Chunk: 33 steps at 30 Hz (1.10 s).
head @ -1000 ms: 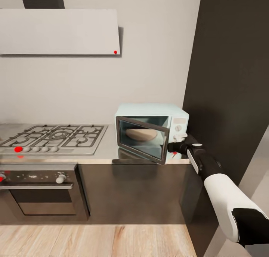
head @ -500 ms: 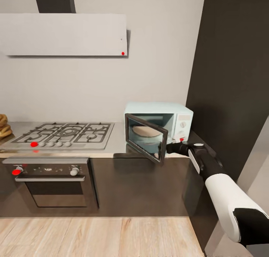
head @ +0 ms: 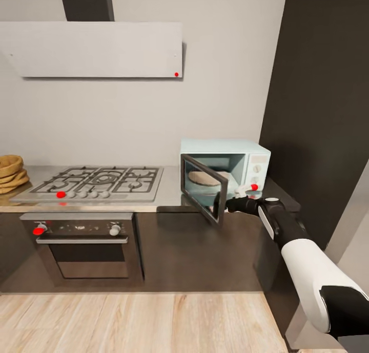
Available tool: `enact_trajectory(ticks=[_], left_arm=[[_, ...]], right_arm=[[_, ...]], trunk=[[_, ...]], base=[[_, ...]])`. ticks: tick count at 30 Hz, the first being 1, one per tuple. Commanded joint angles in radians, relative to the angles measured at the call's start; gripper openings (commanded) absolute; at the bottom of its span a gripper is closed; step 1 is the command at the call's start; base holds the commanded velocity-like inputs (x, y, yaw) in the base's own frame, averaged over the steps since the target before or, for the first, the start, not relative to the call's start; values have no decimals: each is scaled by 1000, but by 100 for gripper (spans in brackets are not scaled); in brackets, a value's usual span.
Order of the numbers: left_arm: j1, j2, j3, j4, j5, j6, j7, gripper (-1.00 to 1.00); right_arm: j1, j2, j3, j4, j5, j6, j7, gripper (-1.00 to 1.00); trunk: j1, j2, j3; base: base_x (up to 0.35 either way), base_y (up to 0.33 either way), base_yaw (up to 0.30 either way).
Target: In the kitchen, take the popcorn bag from the countertop, put it into the microwave, and heat it until the popcorn is cooked so the cooked popcorn ends up inside the bag.
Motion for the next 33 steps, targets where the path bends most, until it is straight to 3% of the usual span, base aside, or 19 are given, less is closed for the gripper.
enact_trajectory(ticks=[1,33], left_arm=[[0,0,4,-1,1,-1,0,100],[0,0,3,-1,1,-1,0,100]], right_arm=[[-1,0,-1,-2,8,3,6,100],[-1,-4,-2,-9,5,11,53,100]], trunk=[[0,-1,-1],[0,-1,-1]], base=[[-7,218,0],[0,206,0]])
